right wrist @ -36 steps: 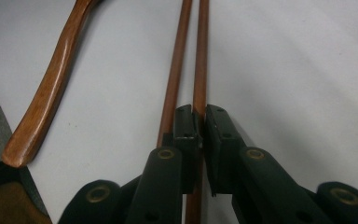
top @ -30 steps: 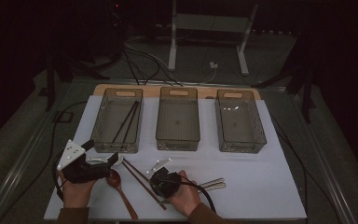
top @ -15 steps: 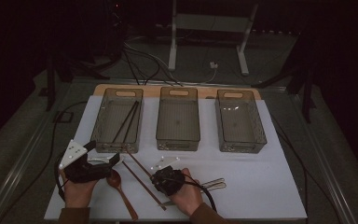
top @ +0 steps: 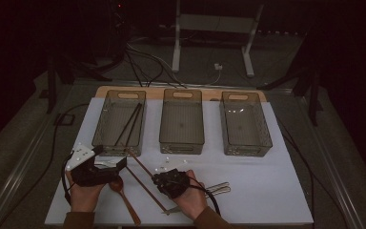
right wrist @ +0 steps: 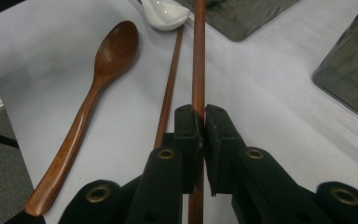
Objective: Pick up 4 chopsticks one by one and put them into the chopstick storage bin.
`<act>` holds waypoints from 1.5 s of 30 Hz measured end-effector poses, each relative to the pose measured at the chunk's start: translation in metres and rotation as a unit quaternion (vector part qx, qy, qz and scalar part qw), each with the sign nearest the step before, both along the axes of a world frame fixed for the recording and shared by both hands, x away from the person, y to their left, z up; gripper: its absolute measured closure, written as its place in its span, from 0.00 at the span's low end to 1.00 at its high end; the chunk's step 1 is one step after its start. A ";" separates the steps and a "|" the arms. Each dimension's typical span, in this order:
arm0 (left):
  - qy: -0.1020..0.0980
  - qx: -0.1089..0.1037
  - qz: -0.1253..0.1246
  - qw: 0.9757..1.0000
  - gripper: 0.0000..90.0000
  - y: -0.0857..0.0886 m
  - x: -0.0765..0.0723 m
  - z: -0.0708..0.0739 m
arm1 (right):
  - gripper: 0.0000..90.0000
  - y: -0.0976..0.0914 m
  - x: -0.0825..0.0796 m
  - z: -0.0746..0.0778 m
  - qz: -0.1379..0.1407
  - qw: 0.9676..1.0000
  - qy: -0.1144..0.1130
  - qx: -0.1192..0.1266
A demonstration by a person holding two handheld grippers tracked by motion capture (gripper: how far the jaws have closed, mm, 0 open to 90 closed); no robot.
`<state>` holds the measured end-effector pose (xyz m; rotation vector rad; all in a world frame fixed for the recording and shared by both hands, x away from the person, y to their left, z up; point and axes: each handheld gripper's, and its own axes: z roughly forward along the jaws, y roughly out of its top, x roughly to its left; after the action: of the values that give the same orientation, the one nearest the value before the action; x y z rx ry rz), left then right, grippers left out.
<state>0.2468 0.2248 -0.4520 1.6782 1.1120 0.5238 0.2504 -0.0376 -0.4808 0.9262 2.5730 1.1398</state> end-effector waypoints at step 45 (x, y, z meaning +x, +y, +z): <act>0.072 -0.110 -0.133 0.982 0.96 -0.049 0.013 -0.010 | 0.60 -0.011 0.003 0.017 0.008 0.997 -0.035 0.067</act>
<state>0.2593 0.1759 -0.4622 1.6557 0.9878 0.1062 0.2538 -0.0483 -0.4642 0.8788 2.4784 1.3376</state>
